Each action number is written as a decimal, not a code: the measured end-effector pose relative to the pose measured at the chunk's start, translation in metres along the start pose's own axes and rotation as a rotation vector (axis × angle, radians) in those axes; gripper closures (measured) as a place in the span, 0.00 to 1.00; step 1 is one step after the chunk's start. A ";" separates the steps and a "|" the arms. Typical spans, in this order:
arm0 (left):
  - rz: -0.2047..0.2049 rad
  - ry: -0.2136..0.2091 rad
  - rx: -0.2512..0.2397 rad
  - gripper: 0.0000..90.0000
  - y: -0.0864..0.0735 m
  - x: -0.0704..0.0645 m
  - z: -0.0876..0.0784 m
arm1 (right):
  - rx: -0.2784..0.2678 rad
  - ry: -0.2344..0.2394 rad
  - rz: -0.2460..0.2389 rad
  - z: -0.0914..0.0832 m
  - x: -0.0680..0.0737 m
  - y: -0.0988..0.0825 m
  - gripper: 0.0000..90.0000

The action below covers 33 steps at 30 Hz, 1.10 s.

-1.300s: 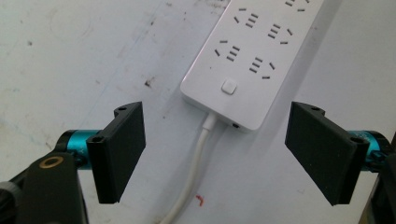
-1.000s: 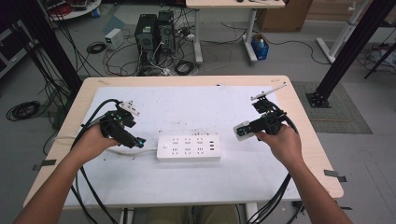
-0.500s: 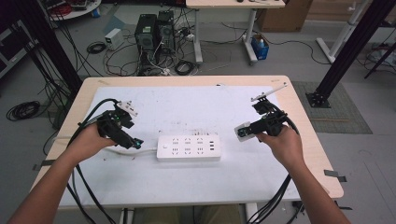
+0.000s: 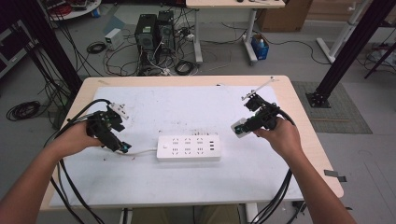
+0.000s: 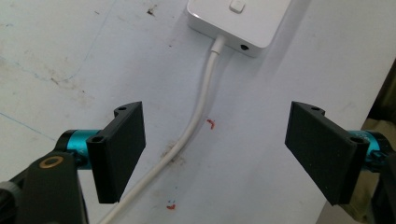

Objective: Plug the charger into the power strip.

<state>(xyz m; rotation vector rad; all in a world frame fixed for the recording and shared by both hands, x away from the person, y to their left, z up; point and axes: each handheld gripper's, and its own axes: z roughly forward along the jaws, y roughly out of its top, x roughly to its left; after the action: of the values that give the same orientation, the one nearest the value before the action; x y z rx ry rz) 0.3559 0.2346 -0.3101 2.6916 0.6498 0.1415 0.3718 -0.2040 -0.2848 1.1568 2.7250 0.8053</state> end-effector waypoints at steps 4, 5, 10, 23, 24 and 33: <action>0.025 0.001 0.013 0.23 0.000 0.001 0.002 | 0.025 -0.013 -0.121 0.006 0.010 0.013 0.69; 0.028 0.002 0.017 0.23 0.000 0.002 0.003 | 0.038 -0.014 -0.165 0.008 0.014 0.017 0.69; 0.038 -0.009 0.027 0.23 0.002 0.002 0.009 | 0.105 -0.017 -0.362 0.028 0.035 0.035 0.69; 0.049 -0.054 0.052 0.23 0.001 0.002 0.014 | 0.249 0.007 -0.582 0.073 0.051 0.064 0.69; 0.048 -0.059 0.054 0.23 0.001 0.002 0.015 | 0.255 0.004 -0.595 0.075 0.051 0.066 0.69; 0.070 -0.061 0.065 0.23 0.002 0.004 0.022 | 0.324 0.031 -0.678 0.096 0.062 0.082 0.69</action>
<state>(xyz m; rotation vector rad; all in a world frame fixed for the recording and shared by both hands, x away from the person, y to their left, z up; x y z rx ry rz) 0.3643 0.2274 -0.3294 2.7710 0.5510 0.0568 0.4061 -0.0718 -0.3182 0.1787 3.0256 0.2957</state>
